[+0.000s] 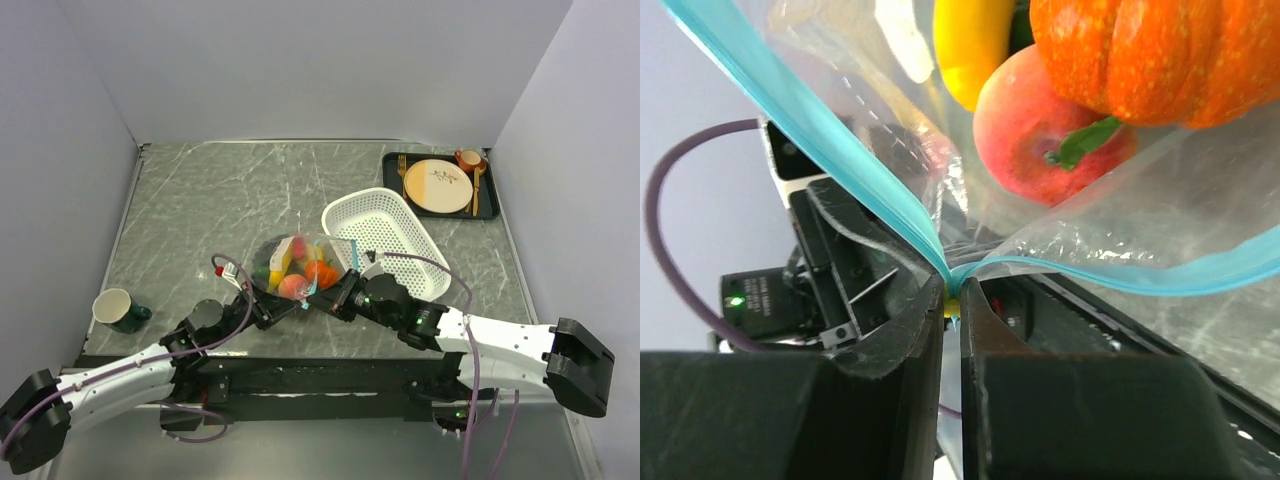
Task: Place the food in the zip-top bag and seal the zipper
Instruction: Zip the zipper food storage bag at the center of the board.
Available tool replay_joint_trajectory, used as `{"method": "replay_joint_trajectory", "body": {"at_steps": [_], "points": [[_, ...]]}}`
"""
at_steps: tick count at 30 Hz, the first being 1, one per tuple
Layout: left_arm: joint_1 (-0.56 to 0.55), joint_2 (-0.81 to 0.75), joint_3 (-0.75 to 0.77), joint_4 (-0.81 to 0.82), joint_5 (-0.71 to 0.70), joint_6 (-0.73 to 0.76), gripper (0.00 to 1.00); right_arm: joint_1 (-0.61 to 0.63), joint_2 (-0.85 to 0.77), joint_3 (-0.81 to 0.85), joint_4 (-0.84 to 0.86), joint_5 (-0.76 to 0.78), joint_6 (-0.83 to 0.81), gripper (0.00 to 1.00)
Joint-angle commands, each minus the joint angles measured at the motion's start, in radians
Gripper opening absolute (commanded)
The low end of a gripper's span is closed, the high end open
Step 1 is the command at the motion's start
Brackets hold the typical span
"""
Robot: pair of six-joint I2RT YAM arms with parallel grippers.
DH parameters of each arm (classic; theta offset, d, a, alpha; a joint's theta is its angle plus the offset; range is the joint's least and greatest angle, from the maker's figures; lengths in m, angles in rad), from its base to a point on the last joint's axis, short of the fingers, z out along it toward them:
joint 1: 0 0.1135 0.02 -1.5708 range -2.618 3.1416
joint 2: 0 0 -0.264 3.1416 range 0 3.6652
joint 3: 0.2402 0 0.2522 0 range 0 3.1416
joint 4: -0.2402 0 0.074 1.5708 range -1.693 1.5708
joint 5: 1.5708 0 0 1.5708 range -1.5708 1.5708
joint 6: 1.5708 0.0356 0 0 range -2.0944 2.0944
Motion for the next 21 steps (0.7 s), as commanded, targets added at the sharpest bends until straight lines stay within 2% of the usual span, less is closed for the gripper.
{"method": "replay_joint_trajectory", "body": {"at_steps": [1,6,16,21], "points": [[-0.004,0.02,-0.029,0.019,0.046,0.044,0.01,-0.024,-0.029,0.037,-0.059,0.118,-0.043,0.0],[-0.004,0.051,-0.035,0.051,0.074,0.048,0.01,-0.036,-0.04,0.054,-0.095,0.129,-0.063,0.0],[-0.004,0.045,-0.034,0.013,0.095,0.064,0.01,-0.07,-0.049,0.063,-0.121,0.123,-0.086,0.01],[-0.003,0.029,-0.041,0.046,0.063,0.06,0.01,-0.079,-0.044,0.065,-0.108,0.094,-0.103,0.01]]}}
